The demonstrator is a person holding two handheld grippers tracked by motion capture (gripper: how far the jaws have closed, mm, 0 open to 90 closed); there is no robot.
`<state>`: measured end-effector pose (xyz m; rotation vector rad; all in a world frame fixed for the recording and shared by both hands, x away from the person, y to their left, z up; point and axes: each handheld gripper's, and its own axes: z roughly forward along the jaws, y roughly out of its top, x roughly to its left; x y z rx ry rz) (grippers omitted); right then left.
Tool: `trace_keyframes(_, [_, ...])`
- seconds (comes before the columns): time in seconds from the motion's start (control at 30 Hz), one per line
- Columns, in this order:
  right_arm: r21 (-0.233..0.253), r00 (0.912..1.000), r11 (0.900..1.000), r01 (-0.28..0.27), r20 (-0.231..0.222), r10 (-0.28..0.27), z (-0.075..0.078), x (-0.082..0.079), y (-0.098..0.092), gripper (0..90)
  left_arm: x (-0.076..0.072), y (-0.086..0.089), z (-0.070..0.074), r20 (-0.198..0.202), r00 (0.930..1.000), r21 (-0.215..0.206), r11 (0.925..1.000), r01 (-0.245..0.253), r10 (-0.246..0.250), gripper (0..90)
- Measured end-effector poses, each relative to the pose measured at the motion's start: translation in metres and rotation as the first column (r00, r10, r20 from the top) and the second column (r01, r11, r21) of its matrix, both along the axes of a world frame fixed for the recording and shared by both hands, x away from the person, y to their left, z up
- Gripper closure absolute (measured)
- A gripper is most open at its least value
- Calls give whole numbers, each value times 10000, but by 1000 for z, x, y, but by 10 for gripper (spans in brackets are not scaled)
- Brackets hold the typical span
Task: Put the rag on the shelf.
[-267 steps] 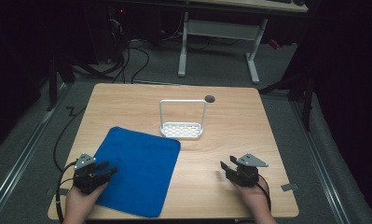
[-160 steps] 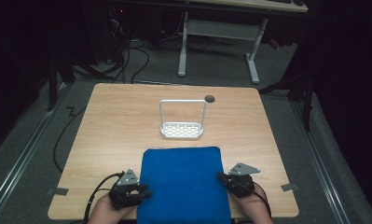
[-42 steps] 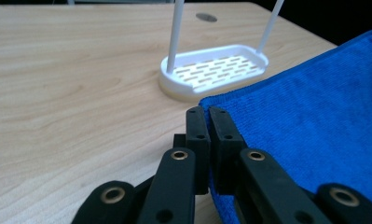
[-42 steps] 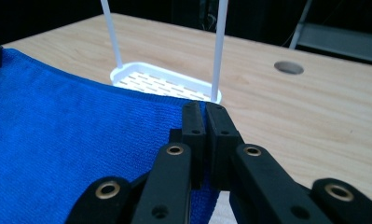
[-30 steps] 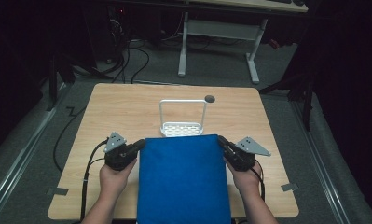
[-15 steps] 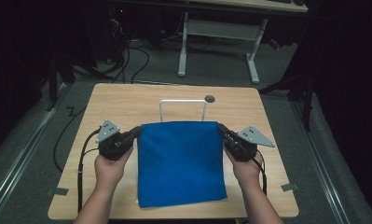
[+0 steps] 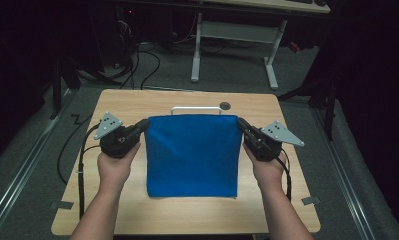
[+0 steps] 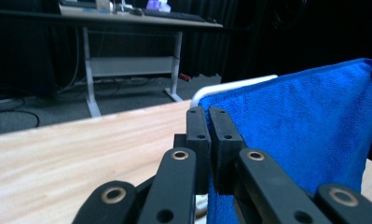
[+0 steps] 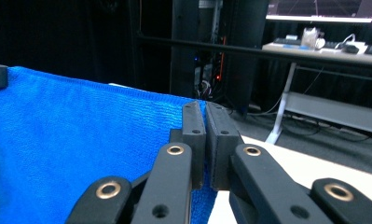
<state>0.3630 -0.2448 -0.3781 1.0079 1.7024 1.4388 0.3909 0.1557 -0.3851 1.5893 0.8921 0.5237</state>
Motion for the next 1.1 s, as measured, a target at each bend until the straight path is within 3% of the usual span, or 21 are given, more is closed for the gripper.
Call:
trace_keyframes(0.37, [61, 9994, 10000, -26, 357, 24, 29, 11, 1, 883, 15, 5, 33, 523, 9986, -275, 9996, 43, -29, 879])
trace_keyframes(0.53, [96, 9984, 9999, 53, 565, -59, 44, 18, 3, 883, 24, 6, 46, 764, 9970, -10, 10000, -95, 95, 879])
trace_keyframes(0.67, [71, 9973, 9999, 102, 733, -107, 57, 29, 5, 883, 35, 5, 55, 893, 9956, 55, 9995, -299, 293, 879])
trace_keyframes(0.87, [223, 9971, 9995, 214, 732, -230, 64, 44, 2, 884, 58, 0, 58, 857, 9955, 317, 9985, -442, 413, 880])
trace_keyframes(1.1, [251, 9979, 9991, 353, 534, -366, 66, 75, -2, 885, 92, -9, 62, 873, 9942, 652, 9955, -688, 629, 879])
